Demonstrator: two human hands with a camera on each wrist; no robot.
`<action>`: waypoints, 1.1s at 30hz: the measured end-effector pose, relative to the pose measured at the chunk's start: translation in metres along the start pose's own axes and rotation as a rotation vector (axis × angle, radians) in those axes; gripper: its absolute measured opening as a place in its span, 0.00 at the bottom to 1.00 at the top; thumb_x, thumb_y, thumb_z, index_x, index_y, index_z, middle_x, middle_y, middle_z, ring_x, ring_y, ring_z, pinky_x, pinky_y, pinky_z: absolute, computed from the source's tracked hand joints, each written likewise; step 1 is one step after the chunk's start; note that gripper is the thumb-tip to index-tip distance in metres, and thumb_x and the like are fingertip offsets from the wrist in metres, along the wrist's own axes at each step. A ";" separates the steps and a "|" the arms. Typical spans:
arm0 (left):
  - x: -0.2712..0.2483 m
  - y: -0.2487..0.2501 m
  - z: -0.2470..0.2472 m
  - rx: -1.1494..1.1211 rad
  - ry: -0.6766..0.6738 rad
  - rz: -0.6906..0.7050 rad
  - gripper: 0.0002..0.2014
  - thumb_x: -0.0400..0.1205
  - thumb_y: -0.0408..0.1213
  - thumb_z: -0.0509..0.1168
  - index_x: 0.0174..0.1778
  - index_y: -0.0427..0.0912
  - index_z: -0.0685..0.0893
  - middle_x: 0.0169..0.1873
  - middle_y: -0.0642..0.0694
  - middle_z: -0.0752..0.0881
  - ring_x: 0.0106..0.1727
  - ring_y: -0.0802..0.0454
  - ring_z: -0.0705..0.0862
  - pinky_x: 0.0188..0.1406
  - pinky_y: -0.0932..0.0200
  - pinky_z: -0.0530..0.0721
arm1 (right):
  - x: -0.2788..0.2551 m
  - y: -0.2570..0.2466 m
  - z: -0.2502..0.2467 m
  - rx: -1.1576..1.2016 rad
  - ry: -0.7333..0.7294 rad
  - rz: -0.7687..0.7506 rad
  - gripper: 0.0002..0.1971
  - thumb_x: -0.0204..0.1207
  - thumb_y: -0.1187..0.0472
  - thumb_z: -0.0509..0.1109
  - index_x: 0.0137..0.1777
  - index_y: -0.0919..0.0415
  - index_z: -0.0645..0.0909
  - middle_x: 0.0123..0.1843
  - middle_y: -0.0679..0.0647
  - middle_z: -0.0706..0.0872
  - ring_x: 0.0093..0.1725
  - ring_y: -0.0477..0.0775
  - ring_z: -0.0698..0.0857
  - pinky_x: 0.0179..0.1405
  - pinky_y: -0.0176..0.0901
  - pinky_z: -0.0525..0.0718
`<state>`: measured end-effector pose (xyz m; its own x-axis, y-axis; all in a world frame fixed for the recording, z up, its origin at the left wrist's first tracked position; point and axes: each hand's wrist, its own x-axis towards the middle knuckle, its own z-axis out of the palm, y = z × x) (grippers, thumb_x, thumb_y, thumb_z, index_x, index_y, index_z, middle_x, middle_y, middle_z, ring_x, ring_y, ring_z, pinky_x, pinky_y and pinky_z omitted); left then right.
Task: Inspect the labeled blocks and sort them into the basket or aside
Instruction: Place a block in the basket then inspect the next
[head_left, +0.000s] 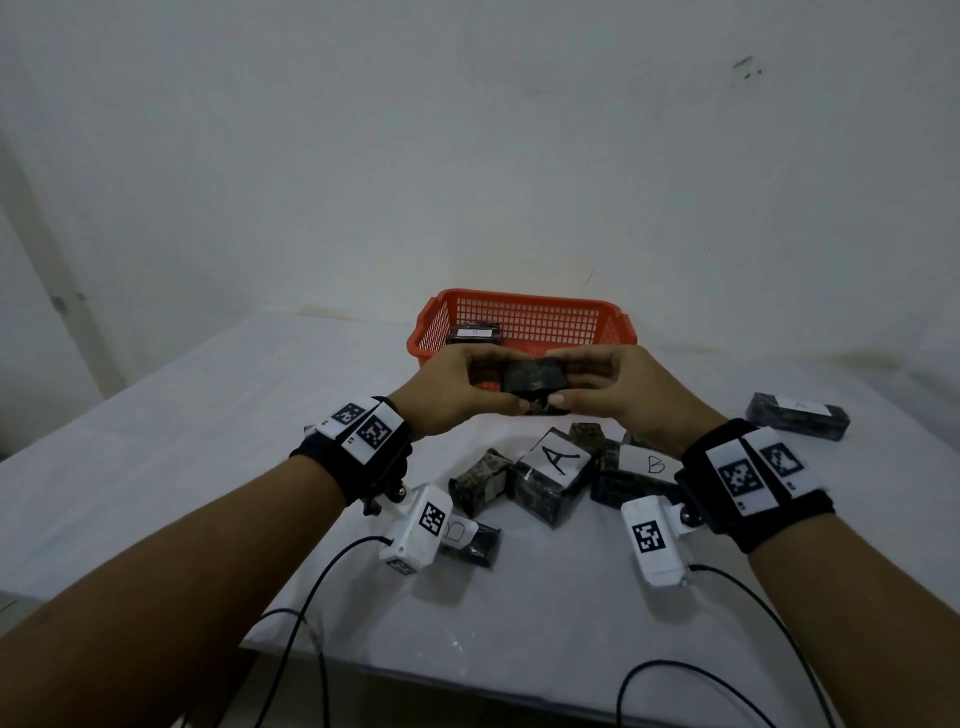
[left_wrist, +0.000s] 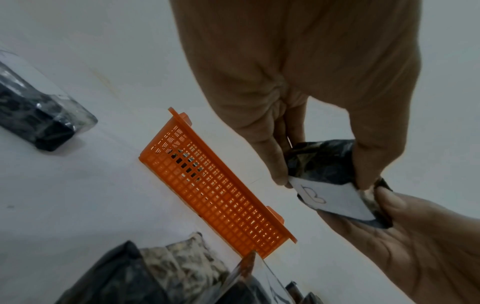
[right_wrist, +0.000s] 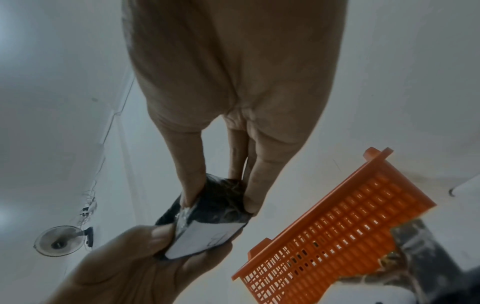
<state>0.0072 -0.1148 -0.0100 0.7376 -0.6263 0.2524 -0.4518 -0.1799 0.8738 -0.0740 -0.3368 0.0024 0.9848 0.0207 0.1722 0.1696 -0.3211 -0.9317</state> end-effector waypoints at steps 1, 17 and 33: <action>0.000 0.000 0.001 0.008 0.021 0.022 0.28 0.73 0.28 0.81 0.70 0.40 0.85 0.62 0.48 0.90 0.62 0.58 0.89 0.63 0.64 0.87 | 0.000 0.001 0.001 0.021 -0.002 0.007 0.28 0.70 0.73 0.83 0.71 0.62 0.84 0.64 0.57 0.92 0.65 0.51 0.91 0.68 0.49 0.89; -0.001 -0.001 0.017 -0.215 0.099 -0.011 0.17 0.84 0.31 0.71 0.69 0.34 0.86 0.60 0.39 0.91 0.60 0.46 0.92 0.59 0.47 0.92 | 0.002 0.004 0.015 0.165 0.060 0.108 0.17 0.76 0.62 0.82 0.64 0.63 0.89 0.58 0.63 0.94 0.57 0.62 0.94 0.57 0.57 0.93; -0.007 0.002 0.018 -0.267 0.073 0.016 0.18 0.83 0.31 0.73 0.70 0.38 0.86 0.62 0.42 0.91 0.62 0.48 0.91 0.57 0.53 0.91 | -0.005 0.000 0.004 0.103 0.073 0.035 0.21 0.71 0.71 0.83 0.65 0.65 0.89 0.57 0.61 0.94 0.56 0.58 0.95 0.54 0.48 0.94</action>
<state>-0.0076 -0.1244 -0.0174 0.7697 -0.5697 0.2881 -0.3228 0.0420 0.9455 -0.0787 -0.3331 -0.0001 0.9856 -0.0594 0.1586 0.1420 -0.2212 -0.9648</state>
